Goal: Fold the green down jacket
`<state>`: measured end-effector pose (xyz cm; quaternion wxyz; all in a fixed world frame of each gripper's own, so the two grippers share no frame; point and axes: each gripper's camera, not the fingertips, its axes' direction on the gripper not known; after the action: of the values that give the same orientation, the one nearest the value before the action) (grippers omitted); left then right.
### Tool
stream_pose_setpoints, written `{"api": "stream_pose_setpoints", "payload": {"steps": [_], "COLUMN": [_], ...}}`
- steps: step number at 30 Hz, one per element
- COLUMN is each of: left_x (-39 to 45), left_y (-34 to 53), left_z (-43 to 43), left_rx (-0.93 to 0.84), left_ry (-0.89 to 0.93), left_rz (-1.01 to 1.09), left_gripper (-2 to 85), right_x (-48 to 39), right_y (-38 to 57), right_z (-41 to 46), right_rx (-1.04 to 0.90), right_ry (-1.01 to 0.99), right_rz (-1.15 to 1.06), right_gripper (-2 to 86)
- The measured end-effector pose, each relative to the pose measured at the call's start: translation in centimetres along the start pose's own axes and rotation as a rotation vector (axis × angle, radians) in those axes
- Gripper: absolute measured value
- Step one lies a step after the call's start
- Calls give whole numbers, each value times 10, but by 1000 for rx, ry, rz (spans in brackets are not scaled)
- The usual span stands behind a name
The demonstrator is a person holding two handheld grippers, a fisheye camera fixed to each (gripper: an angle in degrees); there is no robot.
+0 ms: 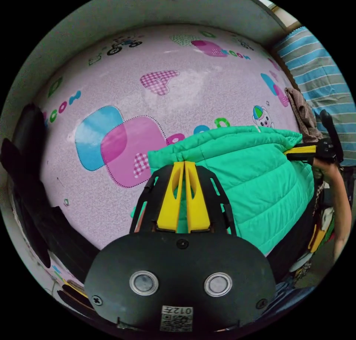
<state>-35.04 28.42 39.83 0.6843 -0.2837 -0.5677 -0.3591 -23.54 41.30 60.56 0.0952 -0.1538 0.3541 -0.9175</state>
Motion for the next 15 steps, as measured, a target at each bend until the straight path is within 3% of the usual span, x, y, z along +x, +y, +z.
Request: {"api": "stream_pose_setpoints", "payload": {"steps": [6, 15], "left_x": [5, 8], "left_y": [11, 63], "left_z": [-12, -80], "left_rx": [0, 163], "left_ry": [-30, -17], "left_rz": [63, 112], "left_gripper": [0, 8], "right_x": [18, 92], "right_y": [21, 118], "right_z": [4, -24], "right_rx": [45, 171], "right_ry": [-12, -62], "right_rz": [-49, 42], "right_gripper": [-8, -4]}}
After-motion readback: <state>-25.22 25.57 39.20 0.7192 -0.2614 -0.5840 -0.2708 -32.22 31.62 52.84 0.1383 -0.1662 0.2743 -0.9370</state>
